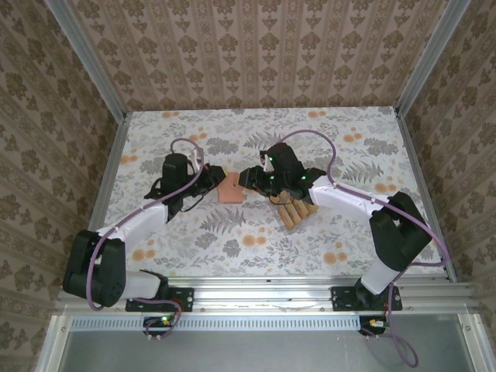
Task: Put the credit cards into the card holder
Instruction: Pass the card holder, then open the button on the card holder.
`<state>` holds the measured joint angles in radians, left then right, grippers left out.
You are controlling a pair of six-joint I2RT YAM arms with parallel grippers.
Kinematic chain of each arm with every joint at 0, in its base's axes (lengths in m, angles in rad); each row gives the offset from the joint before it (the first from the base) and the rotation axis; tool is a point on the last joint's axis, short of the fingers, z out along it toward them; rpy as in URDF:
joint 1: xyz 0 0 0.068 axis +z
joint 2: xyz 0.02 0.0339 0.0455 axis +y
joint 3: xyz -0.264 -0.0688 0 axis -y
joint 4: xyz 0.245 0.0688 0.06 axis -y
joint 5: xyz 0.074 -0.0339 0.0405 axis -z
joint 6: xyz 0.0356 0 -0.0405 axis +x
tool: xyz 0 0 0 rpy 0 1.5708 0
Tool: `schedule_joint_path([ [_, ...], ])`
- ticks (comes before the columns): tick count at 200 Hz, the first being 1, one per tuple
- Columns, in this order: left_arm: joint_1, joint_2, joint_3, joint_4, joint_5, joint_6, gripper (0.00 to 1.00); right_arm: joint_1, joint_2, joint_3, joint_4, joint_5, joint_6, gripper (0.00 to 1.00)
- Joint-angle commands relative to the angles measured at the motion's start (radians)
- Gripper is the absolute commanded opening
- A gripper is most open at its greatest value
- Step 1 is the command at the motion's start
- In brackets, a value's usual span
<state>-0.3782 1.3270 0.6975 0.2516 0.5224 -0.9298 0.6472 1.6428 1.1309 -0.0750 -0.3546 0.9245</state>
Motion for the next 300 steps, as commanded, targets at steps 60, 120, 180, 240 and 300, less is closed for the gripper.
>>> schedule_joint_path([
  [60,-0.035,-0.011,0.039,-0.081,-0.071,0.071,0.0,0.122,0.001,0.213,-0.349,0.31,-0.233,0.56],
  [120,-0.044,-0.024,0.046,-0.08,-0.08,0.049,0.0,0.191,0.111,0.322,-0.402,0.386,-0.268,0.56],
  [180,-0.047,-0.039,0.041,-0.052,-0.074,0.017,0.0,0.194,0.155,0.322,-0.391,0.412,-0.262,0.56],
  [240,-0.048,-0.051,0.032,-0.041,-0.074,0.006,0.0,0.175,0.169,0.303,-0.385,0.419,-0.268,0.26],
  [300,-0.032,-0.048,0.049,-0.06,-0.07,0.033,0.0,0.098,0.071,0.116,-0.319,0.394,-0.247,0.13],
])
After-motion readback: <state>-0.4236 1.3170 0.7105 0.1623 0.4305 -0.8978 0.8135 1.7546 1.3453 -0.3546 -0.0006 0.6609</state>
